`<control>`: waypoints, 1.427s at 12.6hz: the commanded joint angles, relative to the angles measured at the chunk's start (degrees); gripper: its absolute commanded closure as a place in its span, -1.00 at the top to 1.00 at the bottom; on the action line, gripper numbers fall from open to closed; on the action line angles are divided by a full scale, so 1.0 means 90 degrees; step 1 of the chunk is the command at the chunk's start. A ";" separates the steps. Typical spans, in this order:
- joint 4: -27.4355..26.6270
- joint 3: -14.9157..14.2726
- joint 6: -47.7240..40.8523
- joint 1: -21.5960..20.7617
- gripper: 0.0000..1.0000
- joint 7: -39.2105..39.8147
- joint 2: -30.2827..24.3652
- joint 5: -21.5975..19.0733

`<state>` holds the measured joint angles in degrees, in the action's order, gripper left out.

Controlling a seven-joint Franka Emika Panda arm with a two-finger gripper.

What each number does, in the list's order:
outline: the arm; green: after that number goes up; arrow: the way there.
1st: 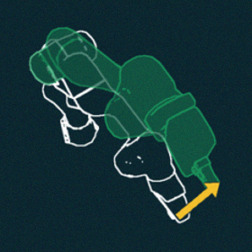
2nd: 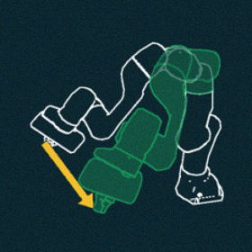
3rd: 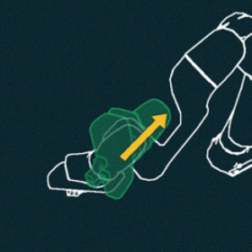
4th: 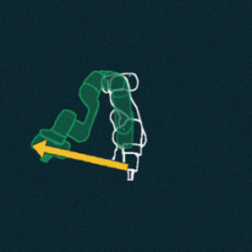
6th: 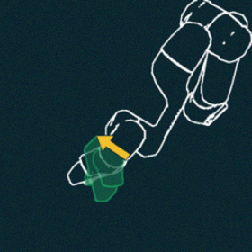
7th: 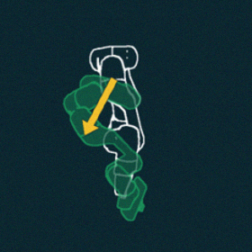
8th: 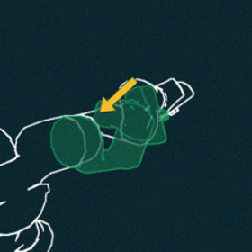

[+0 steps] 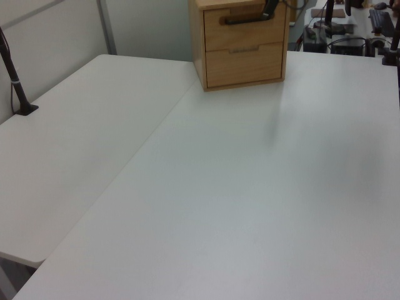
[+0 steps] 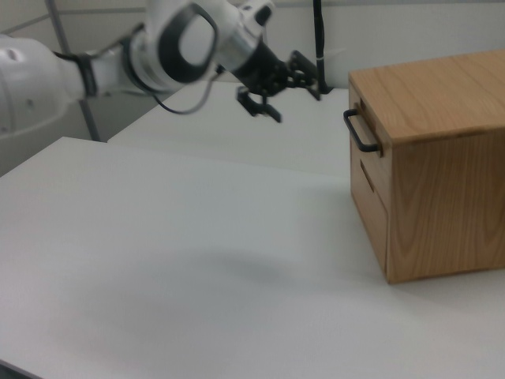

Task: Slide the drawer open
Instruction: 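Lower the gripper onto the black drawer handle and close it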

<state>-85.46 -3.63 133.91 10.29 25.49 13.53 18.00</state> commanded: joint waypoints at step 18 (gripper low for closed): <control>0.0345 -0.0651 0.2152 -0.0059 0.44 0.0107 0.1514 0.1213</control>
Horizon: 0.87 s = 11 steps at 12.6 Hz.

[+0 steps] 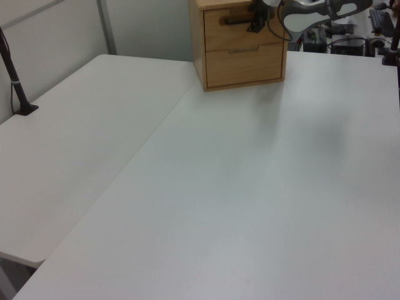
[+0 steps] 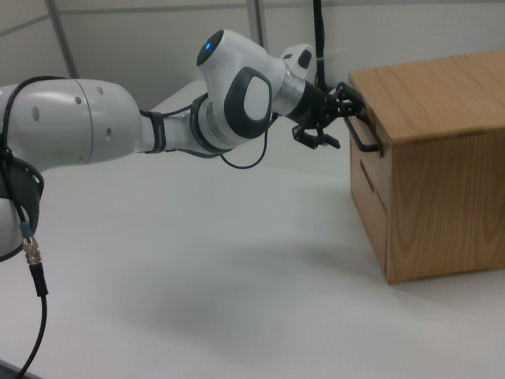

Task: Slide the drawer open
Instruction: 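Lower the gripper onto the black drawer handle and close it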

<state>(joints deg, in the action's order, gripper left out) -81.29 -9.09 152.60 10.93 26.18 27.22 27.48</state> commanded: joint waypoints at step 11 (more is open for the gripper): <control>-0.0450 -0.0015 0.0036 -0.0218 -0.90 -0.0272 -0.0270 0.0237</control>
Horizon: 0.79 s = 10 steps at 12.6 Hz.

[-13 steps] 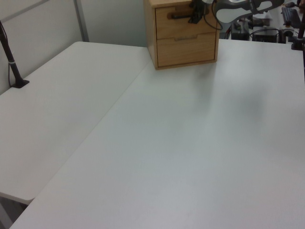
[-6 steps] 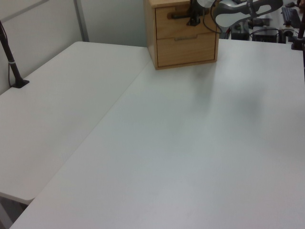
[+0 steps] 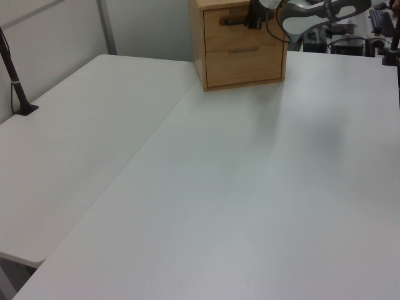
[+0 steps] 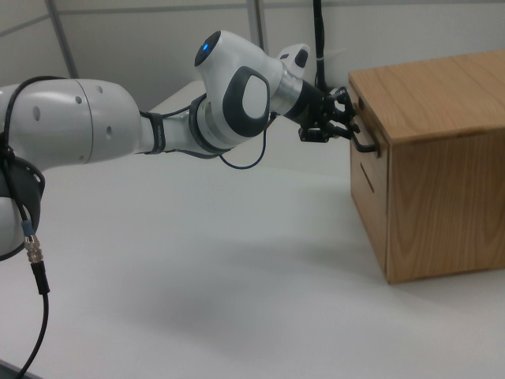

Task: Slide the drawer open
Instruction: 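Pull the gripped handle away from the cabinet, sliding the drawer out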

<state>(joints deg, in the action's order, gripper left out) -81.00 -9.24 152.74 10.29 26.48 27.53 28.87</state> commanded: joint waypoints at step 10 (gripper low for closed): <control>-0.1615 0.0781 -0.1441 -0.0362 -0.94 -0.0792 -0.1828 0.0064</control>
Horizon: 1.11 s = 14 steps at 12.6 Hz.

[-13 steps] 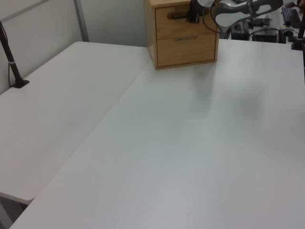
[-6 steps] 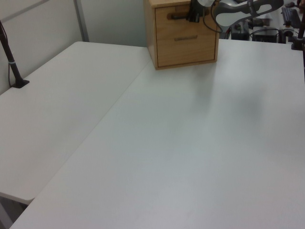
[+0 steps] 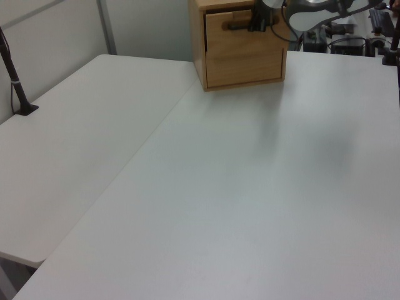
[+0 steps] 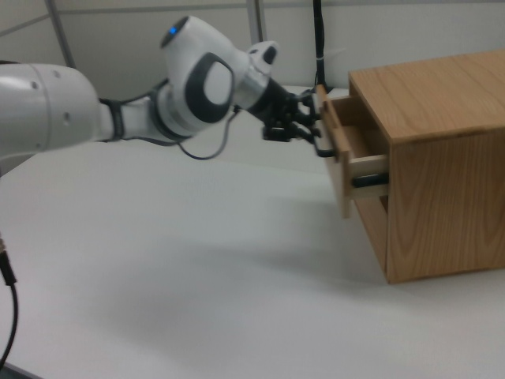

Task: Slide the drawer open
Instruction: 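Pull the gripped handle away from the cabinet, sliding the drawer out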

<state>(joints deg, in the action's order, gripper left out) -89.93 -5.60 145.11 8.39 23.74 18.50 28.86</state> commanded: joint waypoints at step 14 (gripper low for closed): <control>-0.0945 0.1823 -0.2831 -0.0249 0.46 -0.1554 -0.1665 -0.0481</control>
<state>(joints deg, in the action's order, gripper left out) -97.76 10.37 122.00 7.27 12.19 6.73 28.12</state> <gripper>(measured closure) 0.841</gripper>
